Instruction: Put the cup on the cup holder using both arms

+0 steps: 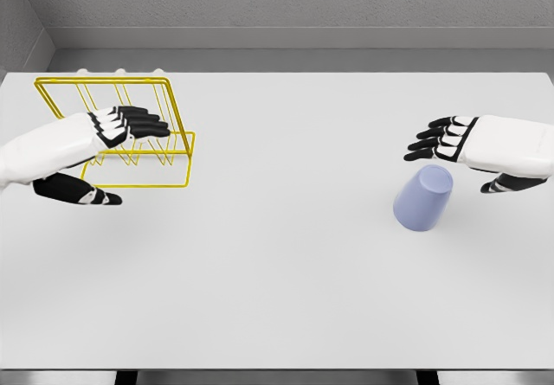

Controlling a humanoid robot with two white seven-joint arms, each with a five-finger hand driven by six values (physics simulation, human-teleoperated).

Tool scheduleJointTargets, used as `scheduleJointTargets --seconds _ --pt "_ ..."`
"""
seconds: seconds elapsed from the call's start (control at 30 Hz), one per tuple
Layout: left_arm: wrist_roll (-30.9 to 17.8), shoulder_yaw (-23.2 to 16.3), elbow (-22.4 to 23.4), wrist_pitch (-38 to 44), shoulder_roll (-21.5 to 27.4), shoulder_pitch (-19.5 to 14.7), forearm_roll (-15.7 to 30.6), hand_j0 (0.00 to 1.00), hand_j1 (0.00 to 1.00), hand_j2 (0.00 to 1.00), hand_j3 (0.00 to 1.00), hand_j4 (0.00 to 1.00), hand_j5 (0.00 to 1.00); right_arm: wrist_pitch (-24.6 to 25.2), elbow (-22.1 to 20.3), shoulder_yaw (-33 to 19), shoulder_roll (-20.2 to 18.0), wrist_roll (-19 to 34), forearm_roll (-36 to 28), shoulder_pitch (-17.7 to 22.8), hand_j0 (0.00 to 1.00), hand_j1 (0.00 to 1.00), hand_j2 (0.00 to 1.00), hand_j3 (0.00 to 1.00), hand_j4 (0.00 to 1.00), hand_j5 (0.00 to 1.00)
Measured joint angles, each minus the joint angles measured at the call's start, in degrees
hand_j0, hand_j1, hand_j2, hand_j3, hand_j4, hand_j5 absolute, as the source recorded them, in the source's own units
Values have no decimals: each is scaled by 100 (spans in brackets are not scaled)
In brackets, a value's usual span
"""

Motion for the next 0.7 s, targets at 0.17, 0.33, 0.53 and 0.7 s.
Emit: scheduleJointTargets --seconds 0.17,0.33,0.53,0.7 --pt "8 -1 6 0 -46 9 -27 100 100 100 100 100 100 1 6 35 -19 -16 23 0 100 100 100 100 100 100" --pt "10 -5 6 0 -102 35 -32 100 100 100 100 100 100 3 289 186 68 76 52 -492 100 100 100 100 100 100" --pt "21 -209 5 1 -200 44 -20 100 100 100 100 100 100 0 1016 635 690 903 178 -1081 100 100 100 100 100 100" --pt "30 -437 3 1 -251 53 41 100 100 100 100 100 100 -4 1181 845 989 1139 544 -1081 100 100 100 100 100 100"
